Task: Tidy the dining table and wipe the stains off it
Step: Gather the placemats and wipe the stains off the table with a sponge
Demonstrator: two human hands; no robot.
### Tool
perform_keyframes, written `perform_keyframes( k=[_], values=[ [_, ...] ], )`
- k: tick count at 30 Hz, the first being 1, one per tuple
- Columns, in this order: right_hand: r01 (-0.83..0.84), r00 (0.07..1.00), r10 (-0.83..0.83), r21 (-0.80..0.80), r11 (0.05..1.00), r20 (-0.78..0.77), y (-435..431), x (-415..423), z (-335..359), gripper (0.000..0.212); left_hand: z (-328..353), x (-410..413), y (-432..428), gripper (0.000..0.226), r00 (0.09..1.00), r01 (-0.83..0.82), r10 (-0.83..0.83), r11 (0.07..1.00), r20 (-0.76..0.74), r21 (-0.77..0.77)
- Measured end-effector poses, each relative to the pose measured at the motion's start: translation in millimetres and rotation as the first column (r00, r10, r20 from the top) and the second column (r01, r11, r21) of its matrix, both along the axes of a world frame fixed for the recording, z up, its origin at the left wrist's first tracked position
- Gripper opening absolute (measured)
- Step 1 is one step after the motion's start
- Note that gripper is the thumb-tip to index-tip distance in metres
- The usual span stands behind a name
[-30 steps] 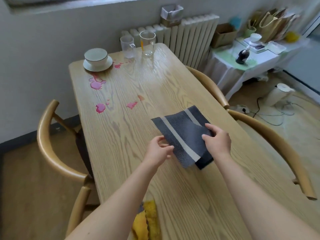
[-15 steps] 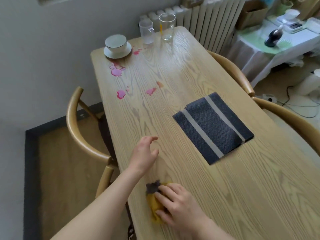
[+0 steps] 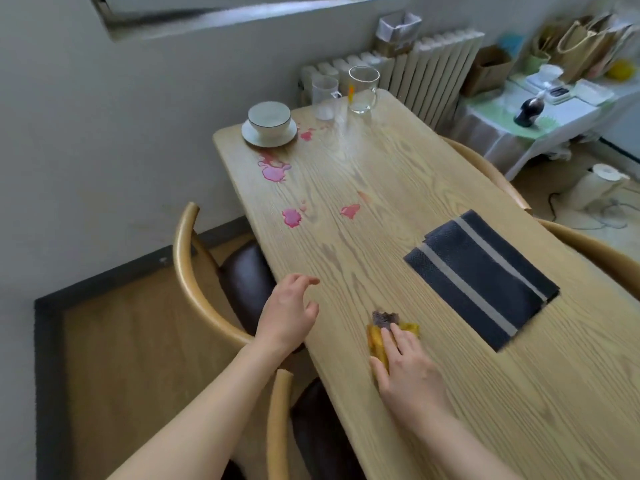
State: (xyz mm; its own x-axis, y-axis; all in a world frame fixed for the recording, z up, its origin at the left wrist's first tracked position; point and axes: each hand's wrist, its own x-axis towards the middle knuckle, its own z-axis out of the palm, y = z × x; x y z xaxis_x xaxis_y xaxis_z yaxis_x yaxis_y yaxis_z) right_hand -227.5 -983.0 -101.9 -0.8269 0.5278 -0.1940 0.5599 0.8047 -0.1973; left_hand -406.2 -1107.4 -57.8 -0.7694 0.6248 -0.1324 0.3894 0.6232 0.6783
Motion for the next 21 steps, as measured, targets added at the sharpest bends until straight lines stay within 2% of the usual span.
perform_keyframes(
  k=[5,10,21],
  values=[
    [0.051,0.999,-0.051,-0.095,0.994,-0.002,-31.8,-58.9,-1.0,0.053,16.5,-61.2,-54.9,0.039,0.997,0.073,-0.075,0.997,-0.035,-0.037],
    [0.124,0.990,-0.113,-0.146,0.982,0.086,-39.4,-138.7,-7.4,0.051,32.4,-113.1,-83.8,0.041,0.988,0.123,-0.129,0.990,-0.088,-0.064],
    [0.216,0.976,-0.207,-0.145,0.966,0.070,-5.9,-183.2,-23.0,0.049,28.7,-176.1,-86.8,0.042,0.976,0.174,-0.182,0.982,-0.120,-0.075]
  ],
)
